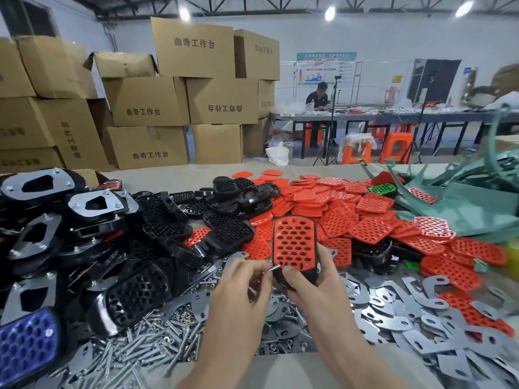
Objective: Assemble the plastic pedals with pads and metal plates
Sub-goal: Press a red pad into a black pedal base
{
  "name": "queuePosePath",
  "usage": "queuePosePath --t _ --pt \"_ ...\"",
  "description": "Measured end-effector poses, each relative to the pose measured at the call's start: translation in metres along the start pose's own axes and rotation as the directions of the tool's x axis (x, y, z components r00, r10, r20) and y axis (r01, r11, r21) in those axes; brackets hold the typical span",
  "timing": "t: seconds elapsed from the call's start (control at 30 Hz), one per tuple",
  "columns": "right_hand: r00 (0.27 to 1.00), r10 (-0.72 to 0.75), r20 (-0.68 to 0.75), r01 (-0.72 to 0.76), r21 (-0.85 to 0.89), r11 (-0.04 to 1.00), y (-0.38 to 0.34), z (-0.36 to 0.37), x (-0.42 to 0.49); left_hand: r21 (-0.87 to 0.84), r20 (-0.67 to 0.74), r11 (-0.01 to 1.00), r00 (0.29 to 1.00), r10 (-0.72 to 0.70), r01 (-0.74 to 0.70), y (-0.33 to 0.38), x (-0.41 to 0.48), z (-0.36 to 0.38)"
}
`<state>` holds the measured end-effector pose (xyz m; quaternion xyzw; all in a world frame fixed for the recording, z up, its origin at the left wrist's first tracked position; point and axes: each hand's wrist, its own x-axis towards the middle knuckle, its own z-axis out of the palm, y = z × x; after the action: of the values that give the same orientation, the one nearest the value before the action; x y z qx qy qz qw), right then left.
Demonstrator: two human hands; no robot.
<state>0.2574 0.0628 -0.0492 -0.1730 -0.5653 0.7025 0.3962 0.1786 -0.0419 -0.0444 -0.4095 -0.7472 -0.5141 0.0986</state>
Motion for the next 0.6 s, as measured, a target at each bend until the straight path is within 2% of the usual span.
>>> queuePosePath --t 0.17,0.3,0.6 --pt "0.989 -0.14 0.051 0.148 -0.24 0.959 -0.003 0.002 -0.003 0.066 -0.022 0.996 0.998 0.062 -0.06 0.001 -0.003 0.0" --pt "0.969 -0.216 0.122 0.246 -0.374 0.894 -0.002 0.006 -0.006 0.083 -0.036 0.996 0.999 0.018 -0.015 -0.004 -0.003 0.001" --pt "0.949 -0.28 0.147 0.315 -0.503 0.805 -0.001 0.008 -0.012 -0.015 0.071 0.995 0.993 -0.096 0.097 0.0 0.002 -0.001"
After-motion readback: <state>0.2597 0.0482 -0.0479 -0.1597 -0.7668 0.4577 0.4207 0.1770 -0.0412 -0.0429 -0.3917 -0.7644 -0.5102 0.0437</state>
